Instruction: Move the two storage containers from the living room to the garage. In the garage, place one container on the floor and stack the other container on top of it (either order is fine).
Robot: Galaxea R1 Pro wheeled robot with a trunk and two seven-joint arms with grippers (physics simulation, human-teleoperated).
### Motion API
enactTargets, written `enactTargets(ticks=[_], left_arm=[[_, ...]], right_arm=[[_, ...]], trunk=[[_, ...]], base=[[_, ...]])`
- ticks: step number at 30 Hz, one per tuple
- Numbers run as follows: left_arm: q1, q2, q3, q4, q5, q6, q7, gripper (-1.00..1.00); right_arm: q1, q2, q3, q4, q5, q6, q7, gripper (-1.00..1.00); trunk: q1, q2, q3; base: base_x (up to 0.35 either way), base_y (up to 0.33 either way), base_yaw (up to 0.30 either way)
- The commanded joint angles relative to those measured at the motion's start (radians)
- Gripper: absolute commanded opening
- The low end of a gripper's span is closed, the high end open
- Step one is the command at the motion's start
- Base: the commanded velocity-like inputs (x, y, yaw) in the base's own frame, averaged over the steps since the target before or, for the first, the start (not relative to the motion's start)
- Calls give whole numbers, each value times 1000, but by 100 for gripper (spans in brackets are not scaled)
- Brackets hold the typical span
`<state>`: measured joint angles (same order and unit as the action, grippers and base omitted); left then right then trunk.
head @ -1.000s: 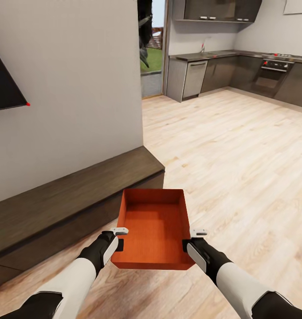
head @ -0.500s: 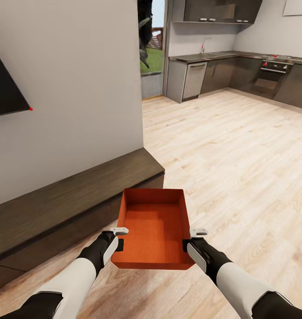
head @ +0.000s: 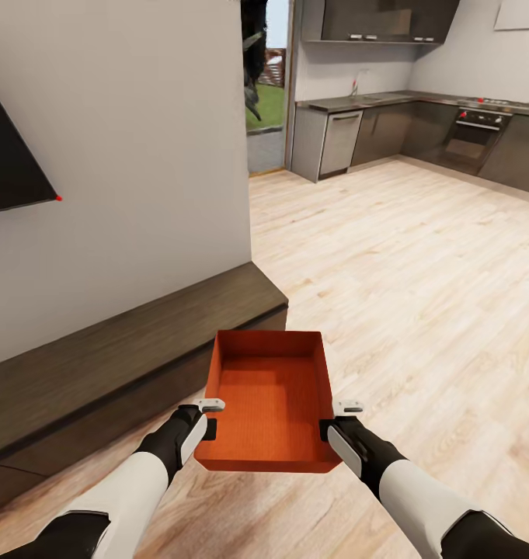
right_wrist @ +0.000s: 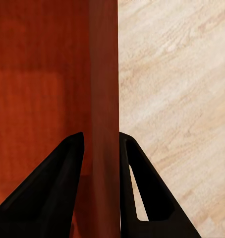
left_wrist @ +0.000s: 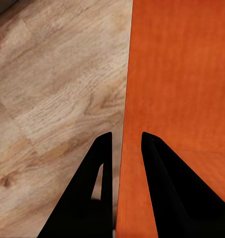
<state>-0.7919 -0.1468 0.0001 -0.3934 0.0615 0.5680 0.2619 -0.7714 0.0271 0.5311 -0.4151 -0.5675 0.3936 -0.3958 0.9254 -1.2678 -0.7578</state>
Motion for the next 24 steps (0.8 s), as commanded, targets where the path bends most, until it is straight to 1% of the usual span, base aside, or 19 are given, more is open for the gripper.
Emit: enactTargets(ticks=[1, 24], left_arm=[[0, 3, -6, 13, -25, 12, 19, -100], [0, 3, -6, 13, -25, 12, 19, -100]], right_arm=[[-2, -2, 7, -4, 20, -36, -10, -100], [-2, -3, 7, -4, 20, -36, -14, -100]], trunk=[[-4, 7, 3], [-92, 168, 75]], base=[[0, 0, 0], [0, 0, 0]])
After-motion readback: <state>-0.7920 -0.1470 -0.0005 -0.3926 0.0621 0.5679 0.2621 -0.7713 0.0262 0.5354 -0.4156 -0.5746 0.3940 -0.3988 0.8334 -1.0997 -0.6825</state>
